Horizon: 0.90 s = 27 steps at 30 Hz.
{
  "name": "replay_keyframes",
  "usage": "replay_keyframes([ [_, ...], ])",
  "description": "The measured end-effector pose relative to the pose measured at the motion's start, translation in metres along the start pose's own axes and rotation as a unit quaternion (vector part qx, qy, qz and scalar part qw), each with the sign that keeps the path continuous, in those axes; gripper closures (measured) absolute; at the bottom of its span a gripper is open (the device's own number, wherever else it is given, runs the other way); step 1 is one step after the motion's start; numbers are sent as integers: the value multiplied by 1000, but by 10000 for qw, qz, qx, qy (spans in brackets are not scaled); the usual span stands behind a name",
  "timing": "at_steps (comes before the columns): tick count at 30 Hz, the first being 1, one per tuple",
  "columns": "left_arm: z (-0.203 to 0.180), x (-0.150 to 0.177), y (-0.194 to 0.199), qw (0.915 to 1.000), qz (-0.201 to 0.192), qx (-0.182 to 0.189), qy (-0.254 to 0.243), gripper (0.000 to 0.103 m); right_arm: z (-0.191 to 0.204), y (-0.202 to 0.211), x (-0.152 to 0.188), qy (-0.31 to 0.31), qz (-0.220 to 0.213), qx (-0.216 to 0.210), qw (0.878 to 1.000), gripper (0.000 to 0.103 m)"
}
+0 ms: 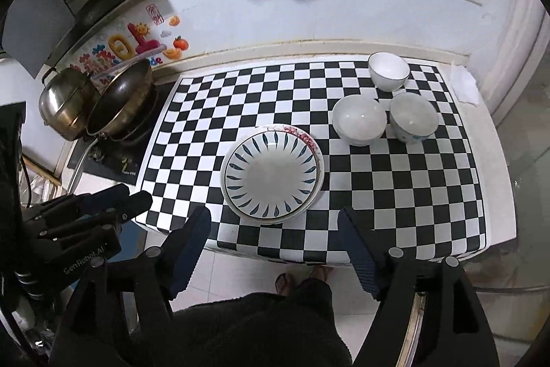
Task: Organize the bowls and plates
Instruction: 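Raise both tools away from the plate stack toward the white bowls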
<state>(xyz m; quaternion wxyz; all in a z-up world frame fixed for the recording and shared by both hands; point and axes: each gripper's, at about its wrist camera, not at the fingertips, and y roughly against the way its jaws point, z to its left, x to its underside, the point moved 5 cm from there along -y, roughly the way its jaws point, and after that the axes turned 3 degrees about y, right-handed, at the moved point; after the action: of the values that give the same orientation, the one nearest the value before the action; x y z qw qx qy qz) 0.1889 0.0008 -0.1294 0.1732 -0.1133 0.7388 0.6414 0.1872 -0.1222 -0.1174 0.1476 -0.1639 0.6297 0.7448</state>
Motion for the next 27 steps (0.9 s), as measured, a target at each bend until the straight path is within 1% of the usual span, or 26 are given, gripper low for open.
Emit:
replay_keyframes([
  [5, 0, 2, 8, 10000, -49, 21, -54, 68, 2, 9, 5, -89, -65, 17, 9999, 24],
  [9, -4, -3, 10, 9999, -93, 41, -70, 68, 0, 11, 4, -156, -109, -23, 9998, 24],
  [12, -10, -11, 3, 9999, -62, 119, -72, 68, -10, 11, 0, -298, -162, -91, 9994, 24],
  [15, -18, -24, -12, 9998, 8, 223, -11, 68, -32, 3, -9, -537, -177, -122, 9983, 24],
  [18, -28, -44, -40, 9994, 128, 307, 89, 68, -66, -16, -23, -818, -101, -116, 9965, 24],
  [22, -47, -80, -92, 9983, 400, 357, 230, 68, -119, -56, -50, -1140, 6, -96, 9934, 24],
  [24, -59, -99, -122, 9974, 564, 360, 286, 68, -145, -83, -63, -1305, 148, -82, 9913, 24],
  [26, -72, -120, -158, 9960, 778, 355, 270, 68, -170, -116, -74, -1500, 338, -166, 9880, 24],
  [27, -77, -128, -174, 9949, 891, 382, 290, 68, -183, -134, -78, -1598, 463, -199, 9859, 26],
])
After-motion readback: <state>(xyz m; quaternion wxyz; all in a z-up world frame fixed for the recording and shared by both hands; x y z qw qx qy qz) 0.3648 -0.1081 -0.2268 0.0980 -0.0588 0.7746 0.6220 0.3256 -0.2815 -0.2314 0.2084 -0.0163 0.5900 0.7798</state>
